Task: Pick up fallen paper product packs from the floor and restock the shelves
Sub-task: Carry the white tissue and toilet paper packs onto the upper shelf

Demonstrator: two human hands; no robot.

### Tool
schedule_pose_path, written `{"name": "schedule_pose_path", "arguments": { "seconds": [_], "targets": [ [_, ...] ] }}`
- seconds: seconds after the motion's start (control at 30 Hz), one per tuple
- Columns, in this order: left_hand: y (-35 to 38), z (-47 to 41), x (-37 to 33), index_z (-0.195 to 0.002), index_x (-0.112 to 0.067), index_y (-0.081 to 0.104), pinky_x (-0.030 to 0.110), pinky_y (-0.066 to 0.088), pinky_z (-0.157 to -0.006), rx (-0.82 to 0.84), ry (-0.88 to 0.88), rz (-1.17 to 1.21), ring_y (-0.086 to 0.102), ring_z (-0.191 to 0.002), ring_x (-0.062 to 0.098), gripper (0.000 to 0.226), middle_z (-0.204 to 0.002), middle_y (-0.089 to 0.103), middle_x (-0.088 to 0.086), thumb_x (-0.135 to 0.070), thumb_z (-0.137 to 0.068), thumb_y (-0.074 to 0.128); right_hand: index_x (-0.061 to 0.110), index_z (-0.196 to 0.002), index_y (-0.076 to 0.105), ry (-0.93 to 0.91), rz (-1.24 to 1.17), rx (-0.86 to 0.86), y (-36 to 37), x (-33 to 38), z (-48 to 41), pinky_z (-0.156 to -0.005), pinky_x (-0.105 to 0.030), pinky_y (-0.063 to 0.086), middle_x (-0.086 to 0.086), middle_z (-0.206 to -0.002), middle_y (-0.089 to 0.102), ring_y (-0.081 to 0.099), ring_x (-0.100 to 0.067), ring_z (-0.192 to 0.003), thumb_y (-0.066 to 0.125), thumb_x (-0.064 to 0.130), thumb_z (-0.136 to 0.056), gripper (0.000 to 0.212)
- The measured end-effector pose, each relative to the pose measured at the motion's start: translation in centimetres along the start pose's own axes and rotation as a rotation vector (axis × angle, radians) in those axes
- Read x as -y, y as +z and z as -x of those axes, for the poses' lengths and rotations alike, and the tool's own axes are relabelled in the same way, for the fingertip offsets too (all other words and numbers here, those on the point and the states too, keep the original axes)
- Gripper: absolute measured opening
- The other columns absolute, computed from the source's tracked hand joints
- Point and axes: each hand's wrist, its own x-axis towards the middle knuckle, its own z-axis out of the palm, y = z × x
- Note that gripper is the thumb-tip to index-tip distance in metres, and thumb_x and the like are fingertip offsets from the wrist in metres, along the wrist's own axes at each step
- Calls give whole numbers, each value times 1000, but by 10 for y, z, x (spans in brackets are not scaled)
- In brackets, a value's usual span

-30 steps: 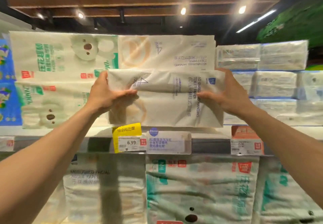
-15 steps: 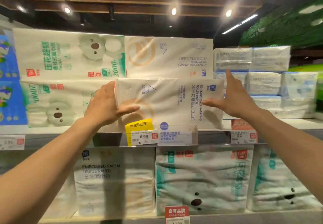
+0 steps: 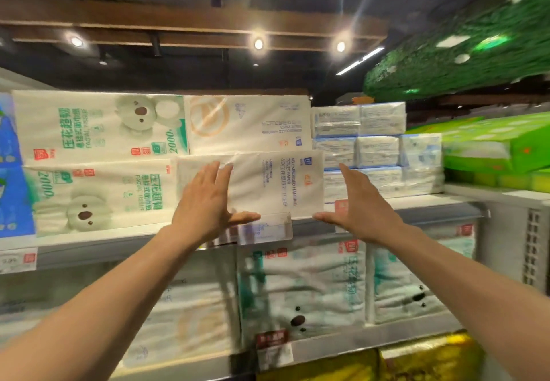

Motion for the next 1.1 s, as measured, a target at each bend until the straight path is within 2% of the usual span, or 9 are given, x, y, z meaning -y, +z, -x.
{"name": "schedule_pose_path", "arguments": {
  "seconds": [0.1, 0.2, 0.4, 0.47, 0.57, 0.77, 0.9, 1.0, 1.1],
  "targets": [
    [2, 3, -53, -151, -13, 37, 42, 34, -114, 76, 91, 75, 42, -135, 32, 114, -150, 44, 13, -87, -65, 54, 26, -162, 12, 33, 80, 54, -27, -28, 36, -123, -47, 27, -4, -169, 16, 20, -26, -154, 68, 77, -74, 115],
    [9, 12, -126, -152, -18, 36, 42, 37, -112, 154, 185, 146, 44, -136, 30, 128, -152, 45, 9, -102, -56, 30, 25, -161, 20, 73, 181, 90, -62, -68, 85, -121, -45, 28, -5, -167, 19, 22, -27, -153, 64, 75, -80, 105],
    [38, 39, -316, -154, -25, 37, 42, 39, -113, 292, 424, 355, 48, -136, 27, 133, -153, 48, 5, -108, -50, 28, 16, -156, 35, 180, 286, 101, -158, -171, 217, -122, -42, 29, -11, -159, 36, 33, -28, -148, 63, 71, -83, 95],
    [45, 52, -393, -153, -24, 39, 41, 36, -114, 322, 489, 407, 46, -138, 27, 134, -154, 47, 5, -108, -50, 27, 14, -155, 37, 261, 289, 121, -197, -212, 267, -120, -38, 32, -9, -154, 42, 39, -26, -143, 65, 67, -85, 92],
    [53, 73, -504, -152, -20, 41, 40, 37, -113, 358, 564, 497, 49, -136, 29, 138, -150, 51, 9, -109, -48, 26, 16, -156, 35, 418, 319, 151, -252, -271, 341, -118, -41, 35, -7, -157, 40, 40, -27, -143, 63, 70, -84, 94],
    [57, 118, -722, -155, -25, 33, 39, 32, -117, 513, 765, 666, 41, -143, 25, 131, -157, 42, 4, -105, -51, 34, 18, -159, 27, 761, 440, 206, -355, -369, 488, -122, -40, 25, -9, -165, 24, 27, -28, -150, 57, 72, -87, 95],
    [74, 144, -855, -157, -30, 24, 40, 30, -120, 591, 923, 723, 35, -146, 24, 125, -162, 34, 0, -101, -56, 38, 16, -158, 31, 932, 516, 161, -407, -433, 566, -121, -36, 23, -12, -163, 28, 29, -30, -149, 59, 67, -89, 90],
    [81, 159, -949, -157, -30, 26, 38, 35, -115, 611, 1062, 815, 40, -142, 25, 112, -161, 36, 2, -88, -65, 55, 16, -156, 35, 1084, 538, 123, -439, -484, 616, -122, -43, 28, -11, -161, 32, 31, -30, -148, 58, 72, -87, 91],
    [89, 164, -1046, -155, -28, 30, 37, 40, -111, 598, 1195, 883, 45, -138, 25, 124, -157, 43, 3, -102, -56, 39, 18, -156, 34, 1227, 549, 67, -474, -530, 657, -122, -46, 29, -11, -163, 29, 28, -31, -150, 56, 74, -86, 93]
  ]
}}
